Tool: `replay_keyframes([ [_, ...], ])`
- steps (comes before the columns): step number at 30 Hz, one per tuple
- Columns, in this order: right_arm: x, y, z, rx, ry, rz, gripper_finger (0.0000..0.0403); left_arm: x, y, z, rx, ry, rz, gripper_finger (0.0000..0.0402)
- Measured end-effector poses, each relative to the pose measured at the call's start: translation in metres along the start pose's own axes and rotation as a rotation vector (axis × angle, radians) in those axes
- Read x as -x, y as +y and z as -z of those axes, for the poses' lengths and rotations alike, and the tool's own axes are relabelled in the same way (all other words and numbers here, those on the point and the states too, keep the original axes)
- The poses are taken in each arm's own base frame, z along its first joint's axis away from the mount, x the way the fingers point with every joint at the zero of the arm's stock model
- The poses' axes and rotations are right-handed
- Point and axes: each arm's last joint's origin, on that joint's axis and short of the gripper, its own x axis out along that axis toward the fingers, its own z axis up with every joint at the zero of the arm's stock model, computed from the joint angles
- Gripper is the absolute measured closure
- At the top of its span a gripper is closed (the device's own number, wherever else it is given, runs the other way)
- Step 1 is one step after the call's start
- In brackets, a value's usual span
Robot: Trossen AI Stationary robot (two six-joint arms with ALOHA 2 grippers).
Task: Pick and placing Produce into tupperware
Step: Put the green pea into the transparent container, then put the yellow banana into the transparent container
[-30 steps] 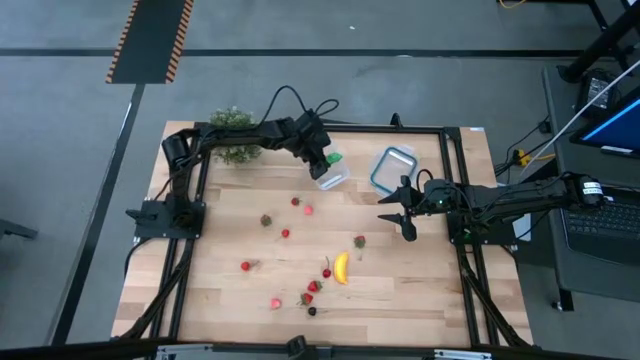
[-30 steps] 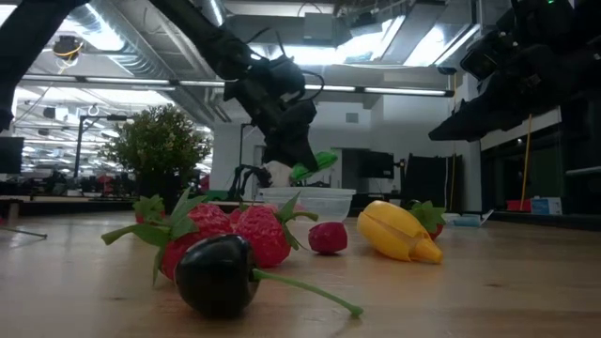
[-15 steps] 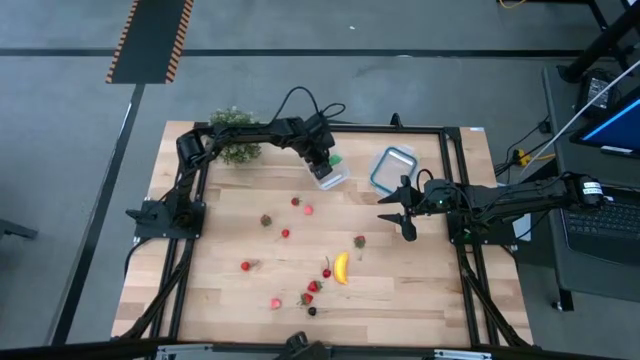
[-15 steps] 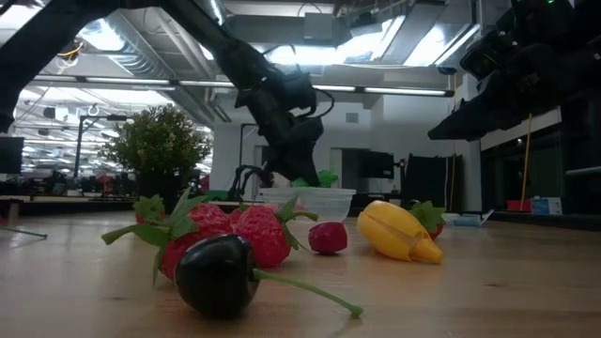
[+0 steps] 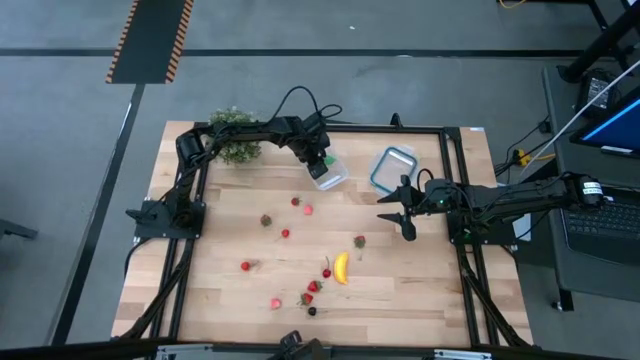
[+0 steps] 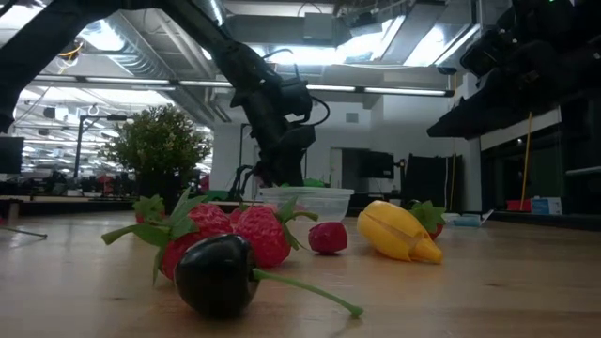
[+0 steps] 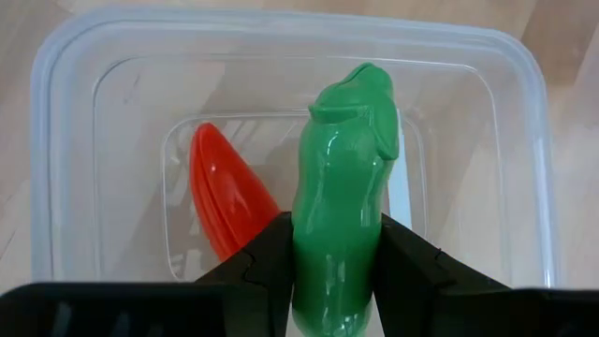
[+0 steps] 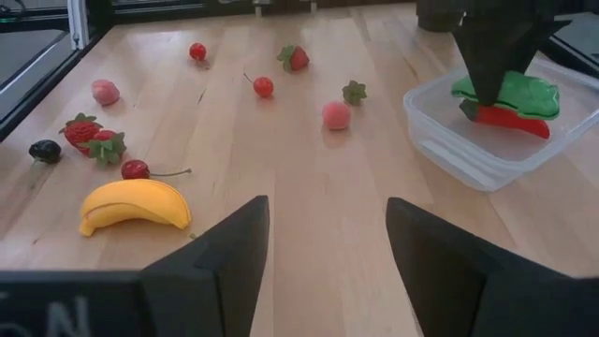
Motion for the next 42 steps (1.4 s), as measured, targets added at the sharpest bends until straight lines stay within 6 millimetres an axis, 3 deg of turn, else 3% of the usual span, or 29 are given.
replay_keyframes([
  [5, 0.0, 0.0, 0.0, 0.001, 0.0, 0.0, 0.0185, 0.0, -0.0007, 0.0, -0.005, 0.001, 0.023, 0.0291],
  [11, 0.0, 0.0, 0.0, 0.003, 0.0, 0.0, 0.0185, 0.0003, -0.0008, 0.0, -0.002, 0.002, 0.063, 0.0256],
  [21, 0.0, 0.0, 0.0, 0.004, 0.0, 0.0, 0.0185, 0.0004, -0.0004, -0.0001, -0.003, 0.0, 0.044, 0.0266],
  [34, 0.0, 0.0, 0.0, 0.004, 0.0, 0.0, 0.0185, -0.0002, -0.0017, -0.0004, -0.037, -0.005, -0.013, 0.0219],
  [42, 0.0, 0.0001, 0.0, 0.004, 0.0, -0.001, 0.0185, 0.0, -0.0025, -0.0011, -0.093, -0.011, -0.013, 0.0224],
])
